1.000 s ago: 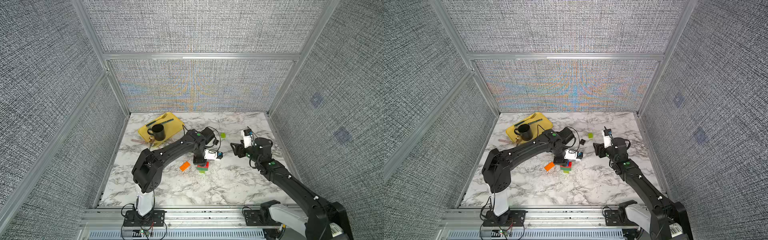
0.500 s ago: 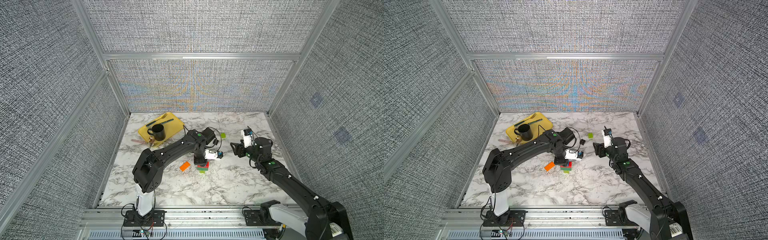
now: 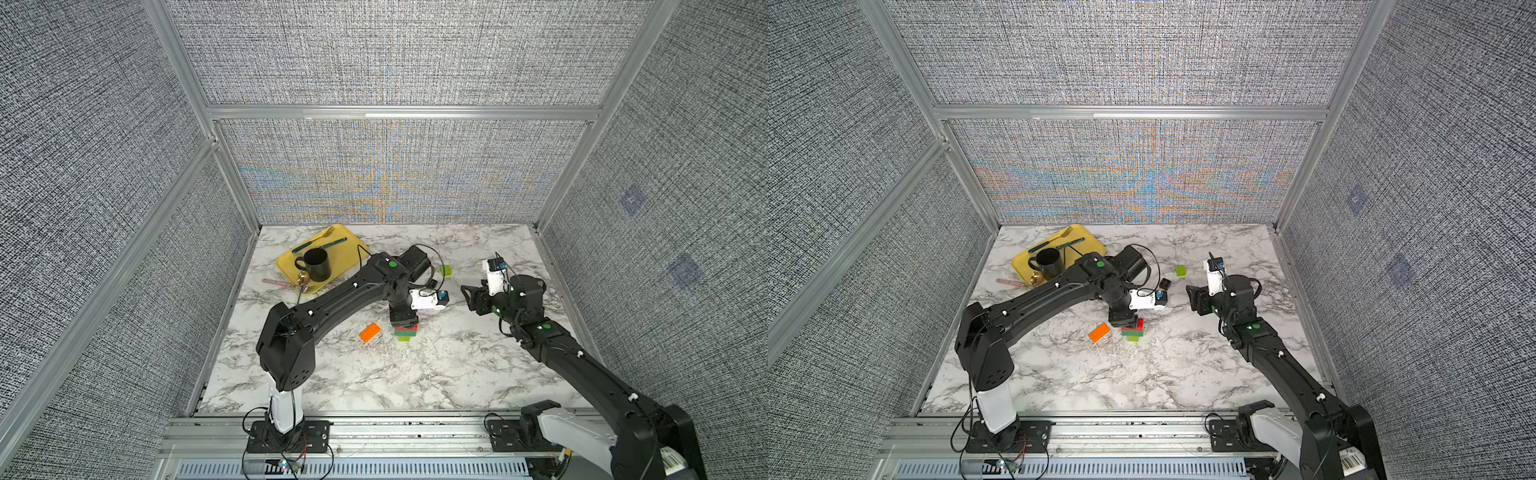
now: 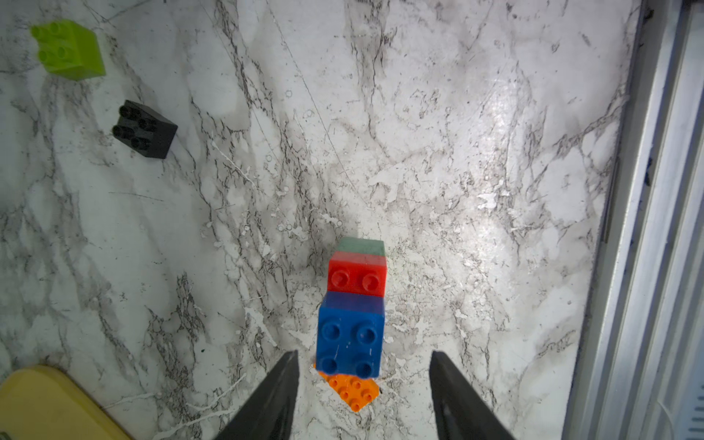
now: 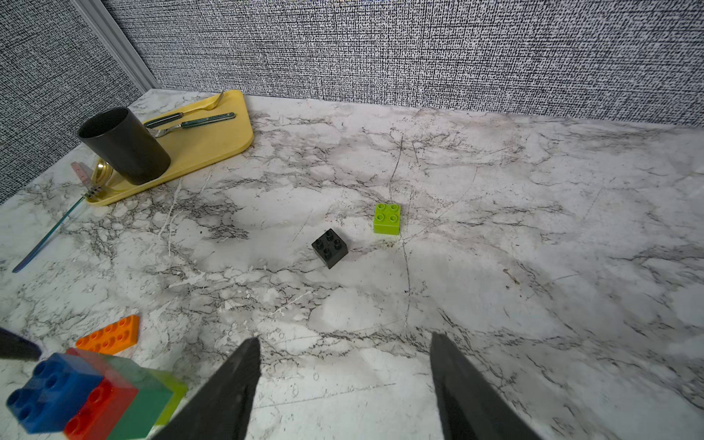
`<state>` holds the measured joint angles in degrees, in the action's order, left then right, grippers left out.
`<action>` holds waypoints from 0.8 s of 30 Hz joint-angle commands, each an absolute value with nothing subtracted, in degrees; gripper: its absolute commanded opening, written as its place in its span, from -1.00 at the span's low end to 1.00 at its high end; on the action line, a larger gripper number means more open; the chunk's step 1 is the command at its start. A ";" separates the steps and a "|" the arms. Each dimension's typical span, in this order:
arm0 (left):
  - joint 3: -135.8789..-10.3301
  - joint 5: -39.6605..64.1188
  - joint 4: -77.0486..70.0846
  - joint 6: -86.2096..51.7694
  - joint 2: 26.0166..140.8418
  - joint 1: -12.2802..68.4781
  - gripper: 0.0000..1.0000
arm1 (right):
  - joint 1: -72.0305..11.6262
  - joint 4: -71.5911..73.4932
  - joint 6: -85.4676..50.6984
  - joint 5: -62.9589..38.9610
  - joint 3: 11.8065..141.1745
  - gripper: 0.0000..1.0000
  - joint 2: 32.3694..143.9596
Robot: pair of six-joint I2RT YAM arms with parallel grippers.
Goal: Assemble a carrot with lego
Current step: Assemble the lego brick with the lego brick, then pick up the lego brick from the center of the board.
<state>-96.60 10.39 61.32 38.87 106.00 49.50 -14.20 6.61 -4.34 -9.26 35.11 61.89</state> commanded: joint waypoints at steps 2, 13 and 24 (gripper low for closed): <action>-96.01 12.13 60.96 37.68 104.58 49.48 0.22 | -14.22 7.02 -4.48 -9.05 35.14 0.43 61.54; -80.42 11.90 39.44 19.10 88.07 46.79 0.24 | -14.32 6.32 -4.31 -10.26 36.00 0.43 60.70; -53.17 -9.74 28.12 -13.46 67.38 36.48 0.52 | -25.98 10.21 -0.82 -12.41 35.43 0.43 60.49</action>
<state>-57.28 -1.83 30.52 -2.04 69.47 37.17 -23.90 7.38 -2.44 -12.36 35.70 60.47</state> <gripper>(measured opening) 0.753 0.717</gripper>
